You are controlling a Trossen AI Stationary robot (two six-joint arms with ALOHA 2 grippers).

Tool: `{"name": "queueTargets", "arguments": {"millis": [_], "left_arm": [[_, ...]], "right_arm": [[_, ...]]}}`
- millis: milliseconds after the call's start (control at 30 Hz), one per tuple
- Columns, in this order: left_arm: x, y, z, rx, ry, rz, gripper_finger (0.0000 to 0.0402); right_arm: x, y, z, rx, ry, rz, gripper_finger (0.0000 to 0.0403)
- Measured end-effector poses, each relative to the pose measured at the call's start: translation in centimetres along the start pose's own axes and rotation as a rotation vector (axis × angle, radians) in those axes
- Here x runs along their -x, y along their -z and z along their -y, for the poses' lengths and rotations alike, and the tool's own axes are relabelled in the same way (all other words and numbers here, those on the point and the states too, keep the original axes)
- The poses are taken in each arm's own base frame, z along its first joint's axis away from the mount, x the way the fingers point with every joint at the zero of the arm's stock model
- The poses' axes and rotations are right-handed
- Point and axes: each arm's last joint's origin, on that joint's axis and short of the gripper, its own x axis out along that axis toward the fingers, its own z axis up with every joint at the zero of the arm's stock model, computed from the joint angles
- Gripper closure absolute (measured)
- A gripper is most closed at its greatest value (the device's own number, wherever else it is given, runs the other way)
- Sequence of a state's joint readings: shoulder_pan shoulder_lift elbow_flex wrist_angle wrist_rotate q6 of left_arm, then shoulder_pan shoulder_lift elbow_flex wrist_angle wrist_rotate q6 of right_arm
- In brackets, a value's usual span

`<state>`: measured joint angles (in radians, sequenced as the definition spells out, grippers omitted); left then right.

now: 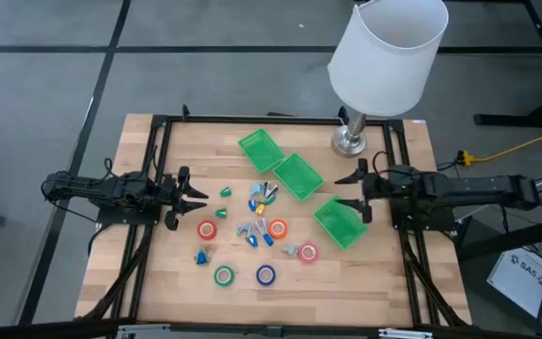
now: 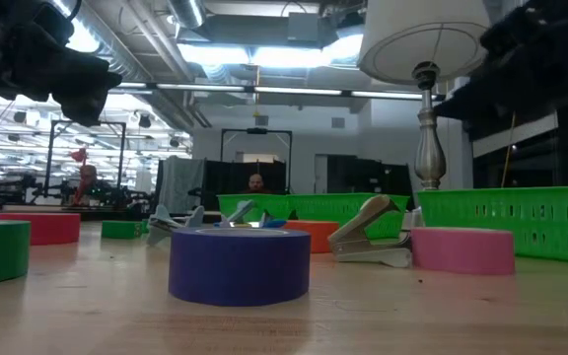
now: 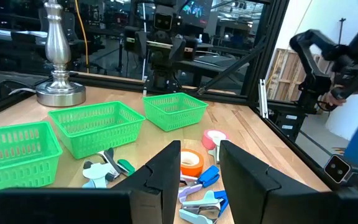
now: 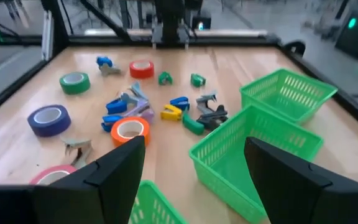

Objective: Pick and place Stapler, Stapler remover, tape
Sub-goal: Put the orange tape into the middle basket

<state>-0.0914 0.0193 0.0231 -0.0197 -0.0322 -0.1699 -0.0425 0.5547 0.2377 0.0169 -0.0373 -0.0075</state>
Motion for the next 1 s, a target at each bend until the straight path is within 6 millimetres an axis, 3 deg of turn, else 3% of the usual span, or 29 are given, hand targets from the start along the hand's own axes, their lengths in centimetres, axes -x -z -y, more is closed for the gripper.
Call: {"name": "queueTargets", "arguments": {"millis": [233, 633, 867, 1000], "left_arm": [[0.0, 0.0, 0.0, 0.000, 0.000, 0.000, 0.0295], [0.0, 0.0, 0.0, 0.000, 0.000, 0.000, 0.0295], [0.0, 0.0, 0.0, 0.000, 0.000, 0.000, 0.0295], [0.0, 0.0, 0.0, 0.000, 0.000, 0.000, 0.0295]], "right_arm": [[-4.2, -4.4, 0.2, 0.079, -0.005, -0.111, 0.0121], [-14.6, -10.5, 0.6, 0.144, -0.032, -0.193, 0.0121], [-18.8, -11.8, 0.5, 0.133, -0.110, -0.194, 0.0121], [-20.6, -11.9, 0.4, 0.004, -0.146, -0.210, 0.0121]]}}
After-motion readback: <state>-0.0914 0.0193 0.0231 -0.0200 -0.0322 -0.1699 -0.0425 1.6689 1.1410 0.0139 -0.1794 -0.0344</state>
